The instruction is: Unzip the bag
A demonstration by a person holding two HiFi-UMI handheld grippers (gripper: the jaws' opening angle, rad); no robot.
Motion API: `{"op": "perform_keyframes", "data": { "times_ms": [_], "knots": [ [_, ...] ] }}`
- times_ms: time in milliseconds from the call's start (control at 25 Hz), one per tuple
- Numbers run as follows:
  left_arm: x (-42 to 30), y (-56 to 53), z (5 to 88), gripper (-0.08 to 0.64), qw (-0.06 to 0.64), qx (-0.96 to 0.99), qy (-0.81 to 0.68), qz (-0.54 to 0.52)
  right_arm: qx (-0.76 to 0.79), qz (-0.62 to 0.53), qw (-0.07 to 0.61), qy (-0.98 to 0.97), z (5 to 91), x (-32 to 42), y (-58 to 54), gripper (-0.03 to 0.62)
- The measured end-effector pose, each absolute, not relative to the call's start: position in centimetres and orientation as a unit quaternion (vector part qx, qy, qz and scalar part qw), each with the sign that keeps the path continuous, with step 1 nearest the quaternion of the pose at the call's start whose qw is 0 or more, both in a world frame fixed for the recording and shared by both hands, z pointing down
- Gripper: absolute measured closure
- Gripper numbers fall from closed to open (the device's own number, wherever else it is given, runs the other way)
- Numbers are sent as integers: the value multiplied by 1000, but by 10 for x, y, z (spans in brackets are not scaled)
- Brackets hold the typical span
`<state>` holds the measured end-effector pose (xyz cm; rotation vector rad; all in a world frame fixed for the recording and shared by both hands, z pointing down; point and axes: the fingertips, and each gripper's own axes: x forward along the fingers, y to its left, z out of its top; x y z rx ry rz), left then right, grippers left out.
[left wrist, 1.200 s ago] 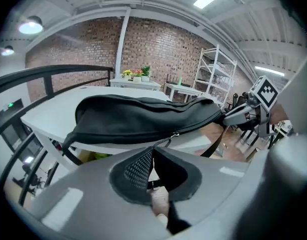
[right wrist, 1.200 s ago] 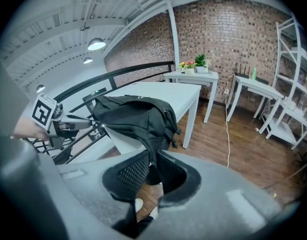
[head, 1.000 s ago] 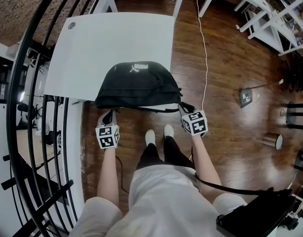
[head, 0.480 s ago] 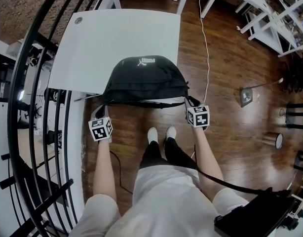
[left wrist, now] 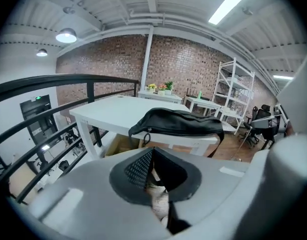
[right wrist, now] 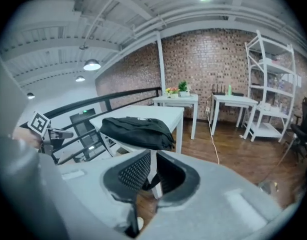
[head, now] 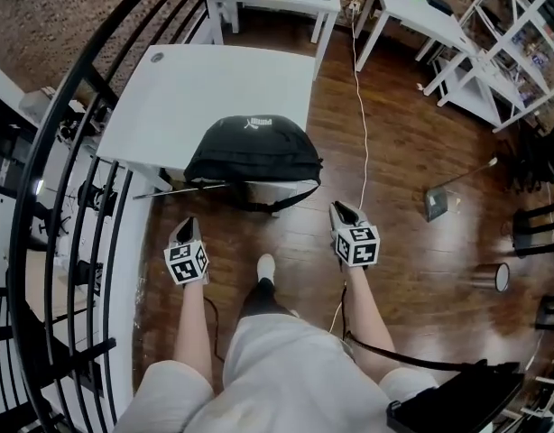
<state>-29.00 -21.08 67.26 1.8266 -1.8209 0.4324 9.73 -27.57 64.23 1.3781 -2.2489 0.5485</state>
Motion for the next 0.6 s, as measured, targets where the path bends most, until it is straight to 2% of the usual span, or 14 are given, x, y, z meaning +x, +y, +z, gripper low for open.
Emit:
{"op": "perform_keyframes", "data": {
  "times_ms": [80,320,600],
  "knots": [
    [-256,-196,641,543,232,700,-660,142,487,180,185,-834,610,89,-252,600],
    [-124,-118,519,543,130,780,-607,80,435,170,99,-878,528,71,-146,600],
    [-82,-57,397,543,46,803,-594,6,412,84,48,-906,427,55,-82,600]
  ]
}}
